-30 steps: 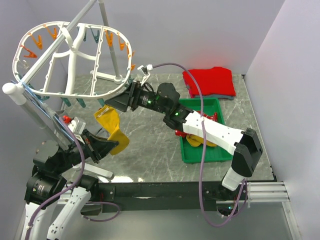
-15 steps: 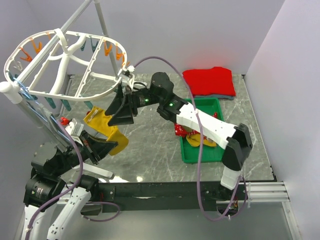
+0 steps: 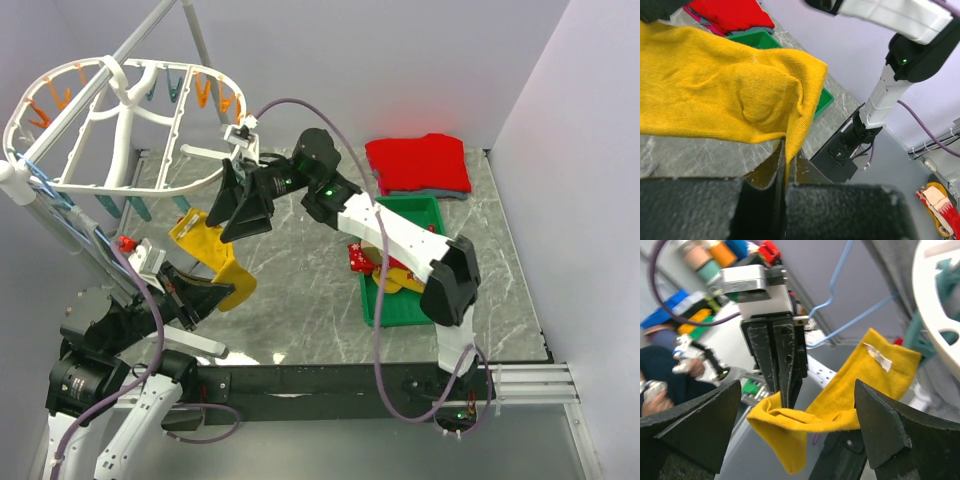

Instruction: Remove the socks clipped to the hanger

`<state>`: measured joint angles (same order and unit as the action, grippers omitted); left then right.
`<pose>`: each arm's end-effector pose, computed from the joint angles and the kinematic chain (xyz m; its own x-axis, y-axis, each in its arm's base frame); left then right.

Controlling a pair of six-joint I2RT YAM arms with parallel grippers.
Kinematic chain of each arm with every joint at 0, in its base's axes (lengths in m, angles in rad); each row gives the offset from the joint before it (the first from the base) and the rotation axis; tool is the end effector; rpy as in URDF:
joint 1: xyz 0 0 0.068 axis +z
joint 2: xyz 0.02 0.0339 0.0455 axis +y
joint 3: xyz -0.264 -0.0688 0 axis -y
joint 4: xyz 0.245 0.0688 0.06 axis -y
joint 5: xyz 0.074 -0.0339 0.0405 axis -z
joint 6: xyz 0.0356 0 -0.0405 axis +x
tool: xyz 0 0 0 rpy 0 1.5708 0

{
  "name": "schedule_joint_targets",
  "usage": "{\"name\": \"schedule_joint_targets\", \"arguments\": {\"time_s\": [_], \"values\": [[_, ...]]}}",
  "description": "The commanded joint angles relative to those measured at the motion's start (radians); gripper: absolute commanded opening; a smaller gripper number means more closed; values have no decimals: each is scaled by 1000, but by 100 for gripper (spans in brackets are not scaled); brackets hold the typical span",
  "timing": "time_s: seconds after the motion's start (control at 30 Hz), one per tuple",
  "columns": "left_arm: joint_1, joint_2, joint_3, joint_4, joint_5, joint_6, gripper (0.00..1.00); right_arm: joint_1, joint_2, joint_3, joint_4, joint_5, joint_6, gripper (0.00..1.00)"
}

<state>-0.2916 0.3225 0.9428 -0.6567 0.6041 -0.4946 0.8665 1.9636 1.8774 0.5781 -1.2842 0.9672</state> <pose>0.0299 -0.0301 0.3846 -0.4011 -0.2875 -0.8698 0.6702 0.5551 -0.4926 0.2617 0.3608 0.4358 -0.4545 -0.1755 -0.8733 -0.6848 -0.5581 0.4685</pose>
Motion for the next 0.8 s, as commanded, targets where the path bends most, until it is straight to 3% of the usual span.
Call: {"name": "schedule_joint_targets", "arguments": {"time_s": [0.0,0.17,0.27,0.37,0.47,0.5,0.63,0.77], "values": [[-1,-3,14,34,8,-12,1,12,-166,6,-495,138,-410,100],[-1,3,-2,57,14,-19,1,5,-299,-108,-583,490,-467,100],[-1,3,-4,62,17,-21,1,-6,-368,-233,-453,577,-357,100],[-1,9,7,49,16,-13,1,-6,-388,-222,-500,664,-351,100],[-1,12,13,45,14,-7,1,-12,-387,-267,-335,530,-224,100],[-1,12,14,43,10,-4,1,-9,-365,-261,-308,419,-181,100],[-1,15,14,52,20,-12,1,-7,-359,-302,-149,239,-110,100],[-1,10,10,58,22,-21,1,-11,-331,-210,-364,181,-272,100]]}}
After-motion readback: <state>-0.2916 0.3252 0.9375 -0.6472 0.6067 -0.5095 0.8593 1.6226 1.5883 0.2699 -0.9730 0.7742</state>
